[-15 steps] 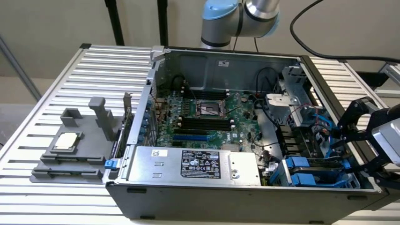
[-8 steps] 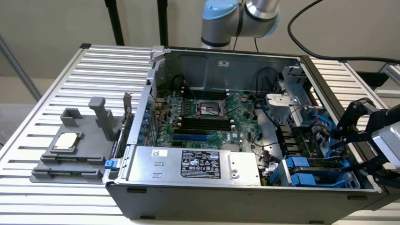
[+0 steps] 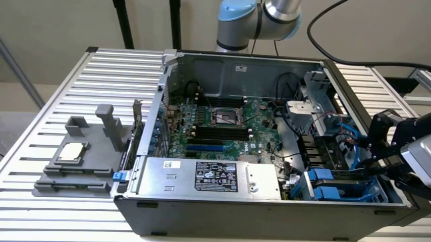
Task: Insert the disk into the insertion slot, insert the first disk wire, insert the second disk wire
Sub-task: 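Insert the first disk wire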
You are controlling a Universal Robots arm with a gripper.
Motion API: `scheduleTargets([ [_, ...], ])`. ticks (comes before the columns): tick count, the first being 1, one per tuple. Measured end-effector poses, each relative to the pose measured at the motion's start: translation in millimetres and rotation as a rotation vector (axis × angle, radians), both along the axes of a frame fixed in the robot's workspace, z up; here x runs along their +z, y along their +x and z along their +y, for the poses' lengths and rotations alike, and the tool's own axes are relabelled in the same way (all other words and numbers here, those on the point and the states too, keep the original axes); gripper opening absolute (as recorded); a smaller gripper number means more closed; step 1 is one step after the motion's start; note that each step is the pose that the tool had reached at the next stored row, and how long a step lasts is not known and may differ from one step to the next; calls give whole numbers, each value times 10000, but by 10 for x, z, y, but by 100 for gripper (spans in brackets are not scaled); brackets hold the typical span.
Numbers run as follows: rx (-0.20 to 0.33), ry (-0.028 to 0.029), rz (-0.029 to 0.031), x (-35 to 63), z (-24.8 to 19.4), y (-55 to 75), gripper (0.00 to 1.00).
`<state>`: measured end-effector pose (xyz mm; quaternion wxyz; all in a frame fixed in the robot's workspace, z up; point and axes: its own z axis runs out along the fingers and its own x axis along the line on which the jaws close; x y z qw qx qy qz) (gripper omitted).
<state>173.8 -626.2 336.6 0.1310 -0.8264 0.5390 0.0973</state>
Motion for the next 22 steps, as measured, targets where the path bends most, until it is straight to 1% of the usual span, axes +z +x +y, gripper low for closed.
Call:
scheduleTargets([
  [1,34,29,-3,-1,0,2,24],
  [3,99,74,-6,-1,0,6,24],
  [5,138,91,-8,-1,0,6,24],
  [6,149,93,-8,-1,1,6,22],
  [7,157,95,-9,-2,0,6,18],
  [12,175,95,-21,5,0,1,18],
  [16,174,93,-37,26,7,-76,18],
  [18,173,77,-38,40,22,-134,18],
  [19,174,54,-38,45,30,-161,18],
  [20,173,26,-38,47,37,-188,18],
  [22,174,-50,-37,49,43,-241,18],
])
